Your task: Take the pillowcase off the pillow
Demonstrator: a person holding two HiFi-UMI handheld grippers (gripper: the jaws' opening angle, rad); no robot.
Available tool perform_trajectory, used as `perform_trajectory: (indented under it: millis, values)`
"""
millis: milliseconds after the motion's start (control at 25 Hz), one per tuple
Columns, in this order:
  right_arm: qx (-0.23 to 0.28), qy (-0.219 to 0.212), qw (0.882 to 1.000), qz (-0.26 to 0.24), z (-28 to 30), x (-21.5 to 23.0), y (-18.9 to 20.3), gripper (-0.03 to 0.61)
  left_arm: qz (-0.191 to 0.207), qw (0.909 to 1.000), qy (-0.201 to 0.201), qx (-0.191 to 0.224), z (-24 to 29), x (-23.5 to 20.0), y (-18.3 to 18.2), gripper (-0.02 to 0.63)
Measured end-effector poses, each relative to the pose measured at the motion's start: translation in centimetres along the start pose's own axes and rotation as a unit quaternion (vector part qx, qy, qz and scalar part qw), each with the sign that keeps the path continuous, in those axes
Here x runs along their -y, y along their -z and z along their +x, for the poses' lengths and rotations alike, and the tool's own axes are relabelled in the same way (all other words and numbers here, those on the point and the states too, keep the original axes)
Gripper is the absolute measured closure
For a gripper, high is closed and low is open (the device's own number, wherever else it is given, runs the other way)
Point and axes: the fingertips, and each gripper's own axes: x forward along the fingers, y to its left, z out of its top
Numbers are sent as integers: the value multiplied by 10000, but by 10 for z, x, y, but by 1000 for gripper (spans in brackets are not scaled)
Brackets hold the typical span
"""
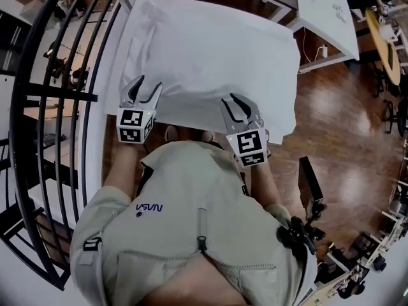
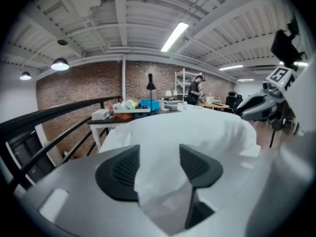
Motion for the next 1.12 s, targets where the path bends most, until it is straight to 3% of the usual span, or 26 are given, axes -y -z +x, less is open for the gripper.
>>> perform_trajectory:
  millis: [80, 160, 280, 320, 520, 640, 760, 920, 1120]
  values:
    - [142, -309, 9994, 35, 18, -19, -16, 471, -387, 9986, -46, -368, 11, -20, 27, 302]
    - [210, -518, 9984, -19, 34, -36, -29, 471, -687, 9958, 211, -571, 18, -25, 43, 296]
    - [230, -622, 9977, -136, 52, -58, -47, 471, -679, 9938, 779, -416, 15, -6, 39, 543]
    - [233, -617, 9977, -130, 57, -64, -52, 471, -584, 9934, 922, -348, 11, 3, 36, 600]
    - [93, -718, 9966, 386, 87, -88, -65, 471, -142, 9844, 1752, -97, 2, 61, 22, 601]
    - [-394, -740, 9941, 688, 115, -103, -50, 430, 151, 9757, 2185, -101, -3, 86, 23, 601]
    - [-964, -403, 9923, 666, 138, -106, -25, 439, 260, 9699, 2399, -334, -5, 87, 41, 598]
    - [-1166, -151, 9924, 372, 141, -103, -15, 563, -7, 9757, 2184, -185, -11, 65, 46, 598]
    - [-1031, 284, 9929, 520, 127, -81, -22, 569, -781, 9910, 1083, 113, -21, -8, 45, 606]
